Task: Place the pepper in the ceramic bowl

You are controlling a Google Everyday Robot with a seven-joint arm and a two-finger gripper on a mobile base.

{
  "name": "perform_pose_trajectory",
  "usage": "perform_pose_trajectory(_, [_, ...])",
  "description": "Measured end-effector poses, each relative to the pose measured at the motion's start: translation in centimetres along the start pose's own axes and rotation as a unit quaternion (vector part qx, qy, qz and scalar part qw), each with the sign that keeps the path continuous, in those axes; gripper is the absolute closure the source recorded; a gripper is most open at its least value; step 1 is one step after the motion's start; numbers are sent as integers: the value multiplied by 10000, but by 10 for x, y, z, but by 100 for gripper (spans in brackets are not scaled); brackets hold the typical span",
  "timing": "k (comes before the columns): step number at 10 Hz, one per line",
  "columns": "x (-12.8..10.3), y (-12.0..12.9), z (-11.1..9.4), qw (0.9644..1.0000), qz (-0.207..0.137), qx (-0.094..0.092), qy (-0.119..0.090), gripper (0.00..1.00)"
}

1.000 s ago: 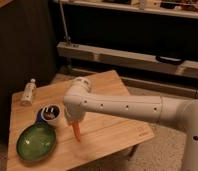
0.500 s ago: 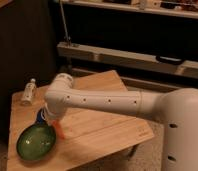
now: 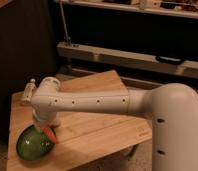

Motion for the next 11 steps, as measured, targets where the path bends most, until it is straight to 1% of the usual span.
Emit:
perform_pose_trajectory(2, [-1,-3,13,9999,-132,-57,-34,100])
perform_pose_trajectory(4, [1,-4,19,9997,-222,-98,-25,100])
perform_pose_trajectory(5, [4,-7,24,9996,-262,-90,-25,97])
perform_pose_trajectory(6, [8,-8,29,9996,-279,-65,-15,87])
perform_pose_trajectory(8, [14,-10,32,9995,-313,-28,18,70])
perform_pose_trajectory(9, [22,-16,36,9993,-369,28,29,57])
perform_pose_trajectory(11, [30,-22,41,9988,-480,94,17,37])
